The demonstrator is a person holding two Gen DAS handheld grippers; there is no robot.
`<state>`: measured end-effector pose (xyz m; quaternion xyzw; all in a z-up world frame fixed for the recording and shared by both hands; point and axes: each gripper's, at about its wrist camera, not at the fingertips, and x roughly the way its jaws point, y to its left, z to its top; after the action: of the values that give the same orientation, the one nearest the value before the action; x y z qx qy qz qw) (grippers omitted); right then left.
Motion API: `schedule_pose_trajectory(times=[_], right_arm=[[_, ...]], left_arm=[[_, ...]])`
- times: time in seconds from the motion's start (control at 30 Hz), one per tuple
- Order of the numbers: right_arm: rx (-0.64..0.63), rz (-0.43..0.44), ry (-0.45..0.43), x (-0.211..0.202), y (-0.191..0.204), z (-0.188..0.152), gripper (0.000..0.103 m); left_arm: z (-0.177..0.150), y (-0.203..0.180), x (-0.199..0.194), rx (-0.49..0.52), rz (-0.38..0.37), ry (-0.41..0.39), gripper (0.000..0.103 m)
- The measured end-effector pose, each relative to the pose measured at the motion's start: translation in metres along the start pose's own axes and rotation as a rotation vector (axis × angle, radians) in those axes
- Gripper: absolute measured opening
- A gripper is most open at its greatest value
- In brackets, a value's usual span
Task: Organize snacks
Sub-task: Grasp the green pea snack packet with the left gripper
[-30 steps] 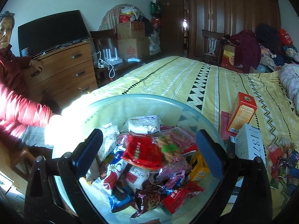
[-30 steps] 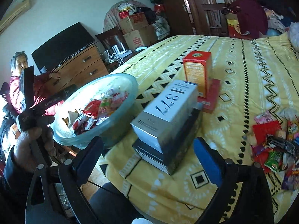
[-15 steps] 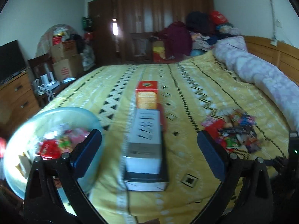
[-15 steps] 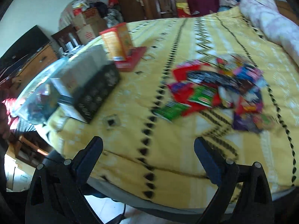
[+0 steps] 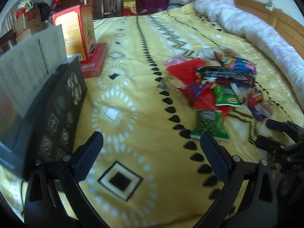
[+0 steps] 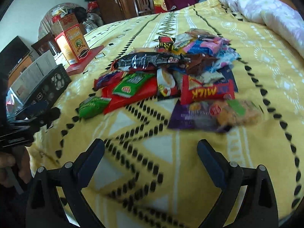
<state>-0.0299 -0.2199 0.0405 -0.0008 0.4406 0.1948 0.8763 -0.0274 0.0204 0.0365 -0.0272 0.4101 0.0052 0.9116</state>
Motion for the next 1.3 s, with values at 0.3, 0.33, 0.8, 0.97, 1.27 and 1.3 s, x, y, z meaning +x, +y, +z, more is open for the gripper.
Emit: schedule_pose_trajectory(times=[0.3,0.33,0.8,0.97,1.27,1.3], right_arm=[[-0.034,-0.067,-0.006,0.026,0.005,0.003,0.103],[-0.034,-0.066,-0.007,0.026,0.005,0.002,0.103],[-0.036,-0.065,-0.014,0.027,0.005,0.003,0.103],[-0.036,-0.065,-0.014,0.028,0.005,0.003,0.103],[-0.036,-0.065,-0.015,0.027,0.005,0.003,0.103],[-0.036,-0.065,-0.015,0.027,0.005,0.003,0.103]], left_arm=[[-0.012,0.003,0.025,-0.039,0.001,0.037,0.103],[-0.013,0.004,0.025,-0.043,-0.004,0.033,0.103],[-0.013,0.0,0.031,-0.029,0.021,0.034,0.103],[-0.013,0.0,0.031,-0.027,0.023,0.035,0.103],[-0.013,0.0,0.032,-0.026,0.024,0.036,0.103],[-0.013,0.001,0.032,-0.025,0.024,0.036,0.103]])
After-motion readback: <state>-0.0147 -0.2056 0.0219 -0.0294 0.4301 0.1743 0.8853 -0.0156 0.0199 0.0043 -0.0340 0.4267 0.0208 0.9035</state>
